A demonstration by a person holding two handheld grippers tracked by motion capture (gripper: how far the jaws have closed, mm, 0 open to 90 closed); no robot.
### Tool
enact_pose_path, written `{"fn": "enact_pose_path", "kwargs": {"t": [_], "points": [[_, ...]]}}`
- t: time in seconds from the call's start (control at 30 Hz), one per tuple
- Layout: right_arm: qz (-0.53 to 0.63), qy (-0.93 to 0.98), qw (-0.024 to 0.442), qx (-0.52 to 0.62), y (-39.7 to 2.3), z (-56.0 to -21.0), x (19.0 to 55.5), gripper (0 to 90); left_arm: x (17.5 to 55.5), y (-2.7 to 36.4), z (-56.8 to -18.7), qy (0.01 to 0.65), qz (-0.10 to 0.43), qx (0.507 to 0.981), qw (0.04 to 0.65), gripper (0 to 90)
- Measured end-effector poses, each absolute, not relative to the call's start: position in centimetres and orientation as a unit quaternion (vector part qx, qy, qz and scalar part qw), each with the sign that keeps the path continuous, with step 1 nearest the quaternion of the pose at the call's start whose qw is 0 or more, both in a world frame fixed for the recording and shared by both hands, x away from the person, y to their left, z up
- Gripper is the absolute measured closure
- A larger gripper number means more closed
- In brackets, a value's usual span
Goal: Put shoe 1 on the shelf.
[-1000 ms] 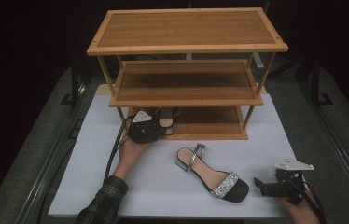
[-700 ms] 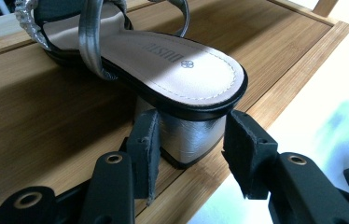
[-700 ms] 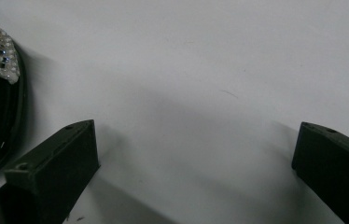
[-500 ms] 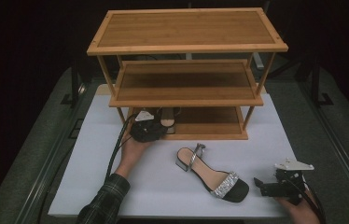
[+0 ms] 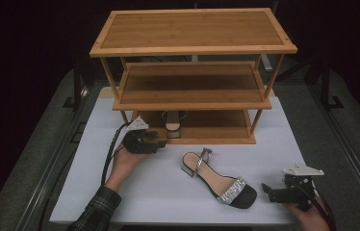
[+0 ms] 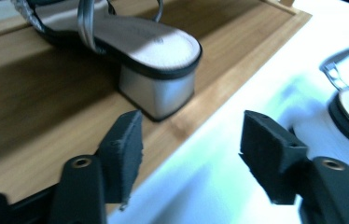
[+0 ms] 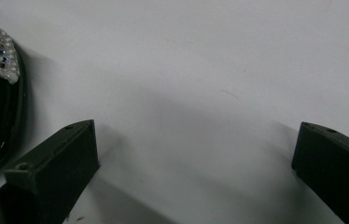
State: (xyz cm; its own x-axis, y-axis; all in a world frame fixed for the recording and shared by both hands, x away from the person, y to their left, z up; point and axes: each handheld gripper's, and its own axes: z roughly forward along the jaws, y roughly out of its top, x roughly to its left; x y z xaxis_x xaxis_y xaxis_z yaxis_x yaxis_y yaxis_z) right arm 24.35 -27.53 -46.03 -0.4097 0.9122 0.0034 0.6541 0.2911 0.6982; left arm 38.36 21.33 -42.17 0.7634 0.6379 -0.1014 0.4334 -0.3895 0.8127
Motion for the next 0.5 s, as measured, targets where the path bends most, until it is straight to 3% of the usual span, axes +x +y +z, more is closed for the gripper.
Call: {"fn": "enact_pose_path", "kwargs": {"t": [0.17, 0.5], "points": [[0.317, 0.777, 0.204, 0.504, -27.5, -46.0, 24.3, 0.0, 36.8, 22.3, -41.9, 0.320, 0.123, 0.832, 0.436, 25.5], [0.315, 0.777, 0.201, 0.506, -27.5, -46.0, 24.4, 0.0, 33.3, 24.8, -41.9, 0.317, 0.133, 0.847, 0.406, 20.5]]}}
